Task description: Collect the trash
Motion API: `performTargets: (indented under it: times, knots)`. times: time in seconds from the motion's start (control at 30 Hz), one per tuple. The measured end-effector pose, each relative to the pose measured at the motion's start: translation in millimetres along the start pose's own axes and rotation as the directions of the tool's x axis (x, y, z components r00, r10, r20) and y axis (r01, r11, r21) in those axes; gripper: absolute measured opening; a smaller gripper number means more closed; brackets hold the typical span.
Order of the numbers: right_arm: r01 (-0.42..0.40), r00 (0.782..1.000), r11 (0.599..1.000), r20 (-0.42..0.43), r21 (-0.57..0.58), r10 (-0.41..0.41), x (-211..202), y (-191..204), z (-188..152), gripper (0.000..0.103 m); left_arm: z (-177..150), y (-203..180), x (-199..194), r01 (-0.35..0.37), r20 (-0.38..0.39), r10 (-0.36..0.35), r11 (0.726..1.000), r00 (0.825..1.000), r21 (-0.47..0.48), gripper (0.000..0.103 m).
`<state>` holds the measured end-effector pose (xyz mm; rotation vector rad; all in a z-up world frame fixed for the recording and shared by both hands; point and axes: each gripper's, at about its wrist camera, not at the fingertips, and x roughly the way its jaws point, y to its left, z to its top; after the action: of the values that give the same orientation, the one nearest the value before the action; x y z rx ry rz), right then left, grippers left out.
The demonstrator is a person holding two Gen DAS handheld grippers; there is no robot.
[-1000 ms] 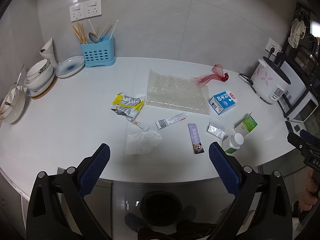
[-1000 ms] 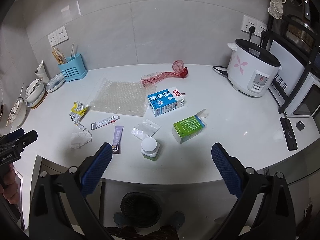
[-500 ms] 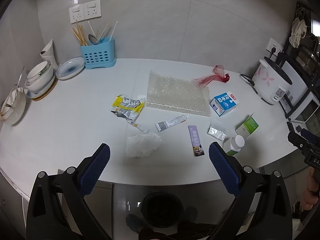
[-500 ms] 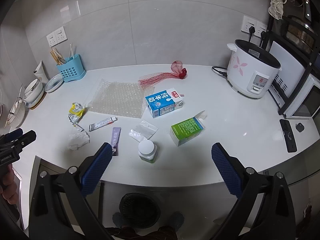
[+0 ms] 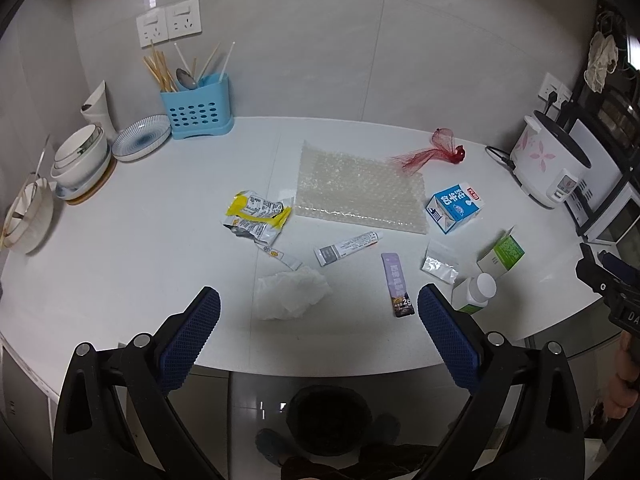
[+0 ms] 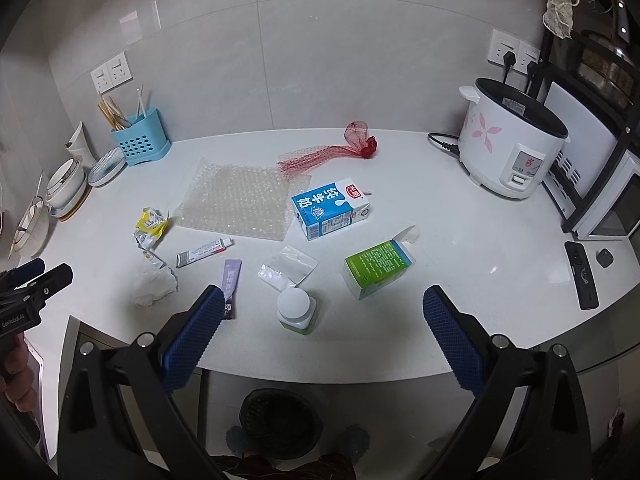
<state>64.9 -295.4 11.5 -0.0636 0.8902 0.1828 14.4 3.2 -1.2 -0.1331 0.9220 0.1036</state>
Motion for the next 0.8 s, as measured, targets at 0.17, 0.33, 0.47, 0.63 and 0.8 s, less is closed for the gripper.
performTargets:
  times: [0.17,0.33,0.47,0.63,0.8]
  knots:
    - [-0.008,1.0,1.0,-0.003,0.004,0.008,2.5,0.3,0.5,0.095,0.4,1.1,1.3,-0.008,0.0,0.008,1.0,1.0,-0.001,0.097]
    - [-0.015,1.0,1.0,-0.005,0.005,0.015,5.4,1.9,0.4,0.095,0.2,2.5,1.1,-0.012,-0.001,0.012,1.0,1.0,-0.003,0.097]
    - [-0.016,1.0,1.0,-0.006,0.006,0.016,6.1,3.7,-0.5,0.095,-0.3,3.2,1.1,-0.013,-0.004,0.013,1.0,1.0,-0.003,0.097]
    - [-0.016,1.0,1.0,-0.004,0.005,0.016,5.8,5.0,-0.5,0.095,-1.2,4.6,1.2,-0.016,-0.003,0.016,1.0,1.0,-0.003,0.097]
    - [-0.016,1.0,1.0,-0.006,0.003,0.016,6.0,8.1,-0.5,0.095,-1.7,8.4,2.8,-0.012,-0.008,0.012,1.0,1.0,-0.012,0.097]
